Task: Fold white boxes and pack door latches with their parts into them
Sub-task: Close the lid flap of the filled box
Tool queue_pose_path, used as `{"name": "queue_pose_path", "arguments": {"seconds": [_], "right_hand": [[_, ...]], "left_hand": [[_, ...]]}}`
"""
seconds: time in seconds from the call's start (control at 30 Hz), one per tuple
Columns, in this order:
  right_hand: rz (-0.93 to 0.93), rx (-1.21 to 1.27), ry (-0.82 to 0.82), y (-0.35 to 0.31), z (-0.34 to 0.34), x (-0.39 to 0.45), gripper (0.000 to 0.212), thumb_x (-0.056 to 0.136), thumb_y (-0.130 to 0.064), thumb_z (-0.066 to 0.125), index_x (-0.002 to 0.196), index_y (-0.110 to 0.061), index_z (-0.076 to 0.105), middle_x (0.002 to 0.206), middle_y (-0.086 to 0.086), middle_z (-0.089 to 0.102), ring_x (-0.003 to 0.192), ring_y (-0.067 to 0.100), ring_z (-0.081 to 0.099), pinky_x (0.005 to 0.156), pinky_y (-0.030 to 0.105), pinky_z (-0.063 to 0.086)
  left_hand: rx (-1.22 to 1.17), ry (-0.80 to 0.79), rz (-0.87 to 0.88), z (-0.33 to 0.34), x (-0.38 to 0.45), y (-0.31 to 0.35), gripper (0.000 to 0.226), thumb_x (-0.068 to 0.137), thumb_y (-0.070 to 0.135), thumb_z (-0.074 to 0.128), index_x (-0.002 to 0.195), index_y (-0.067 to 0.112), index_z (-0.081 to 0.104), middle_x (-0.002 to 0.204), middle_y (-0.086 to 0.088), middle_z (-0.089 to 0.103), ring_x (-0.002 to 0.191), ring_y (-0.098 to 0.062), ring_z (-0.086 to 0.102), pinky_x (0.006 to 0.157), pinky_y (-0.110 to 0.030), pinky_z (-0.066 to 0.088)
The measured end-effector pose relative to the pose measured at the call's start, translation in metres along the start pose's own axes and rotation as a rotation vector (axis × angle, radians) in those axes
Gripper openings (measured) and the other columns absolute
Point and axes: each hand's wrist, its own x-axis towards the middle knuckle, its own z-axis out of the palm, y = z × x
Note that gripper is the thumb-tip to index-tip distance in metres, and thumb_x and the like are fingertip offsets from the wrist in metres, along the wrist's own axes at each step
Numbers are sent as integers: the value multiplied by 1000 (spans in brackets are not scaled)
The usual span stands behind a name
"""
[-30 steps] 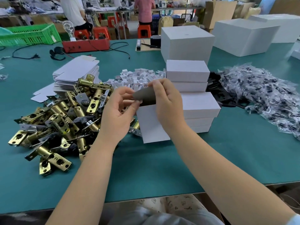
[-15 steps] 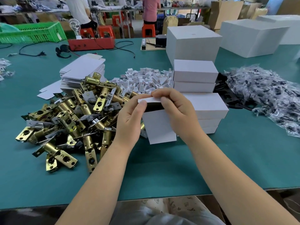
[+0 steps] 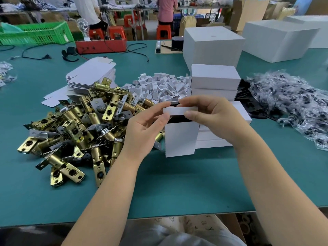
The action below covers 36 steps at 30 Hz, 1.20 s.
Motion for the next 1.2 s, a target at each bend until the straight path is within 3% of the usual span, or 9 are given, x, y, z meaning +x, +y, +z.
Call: {"name": "queue_pose_path", "arguments": {"seconds": [0.1,0.27,0.37,0.47,0.57,0.7,0.83,1.0,1.2], "right_hand": [[15,-48,-75,-3,-6,-4,38,88,-2,64,102,-37,66,92,-24,71,89,-4,65,80,10,47],[107,370,-99,-6,0,-1,38,87,7,49,112,-17,63,105,1,69,100,17,61,95,30,46],[140,451,-10,1,12,-4,37,76,-8,49,106,-18,69,109,2,71,104,18,64,96,31,49],[78,538,42,3,17,-8,45,77,0,43,111,-17,66,107,2,70,103,18,64,92,28,50],[27,441,104,4,19,-8,50,81,15,44,111,-20,64,104,0,70,104,15,63,92,26,49],[72,271,197,2,24,-4,50,82,21,51,100,-23,66,91,-7,71,90,6,66,79,14,50],[102,295,229,-1,25,-4,37,85,15,56,103,-17,60,96,-5,70,90,5,66,81,15,51],[70,471,307,6,30,-13,44,90,19,38,105,-18,56,101,-2,68,96,9,64,83,18,49],[-111,-41,347,5,34,-19,52,76,14,42,89,-30,67,89,-25,68,86,-5,62,79,10,46]], "left_hand": [[-71,-82,-137,-5,2,0,27,83,30,69,107,42,74,105,9,74,100,-9,69,79,-20,54],[-218,-89,-259,7,9,-3,29,84,15,58,98,33,76,100,7,73,92,-10,67,73,-23,54],[-213,14,-217,17,11,-4,35,85,9,51,87,32,77,93,7,73,85,-9,66,68,-22,54],[-157,57,-133,19,9,-4,38,89,9,52,85,36,77,92,12,73,83,-6,66,66,-19,52],[-67,73,-38,16,5,-4,36,89,10,55,91,39,77,94,14,73,89,-3,65,72,-16,51],[-74,-9,-37,15,-1,-4,33,80,21,56,102,39,73,102,10,71,100,-12,62,85,-26,53],[-52,-13,-34,18,0,-3,29,89,12,56,105,32,69,99,14,71,93,-3,64,78,-16,50],[-349,-27,-257,23,5,-3,36,84,8,48,90,31,75,94,5,73,82,-9,66,66,-21,52],[-304,1,-206,21,0,-6,23,77,18,62,87,34,76,91,7,70,89,-15,61,76,-29,48]]}}
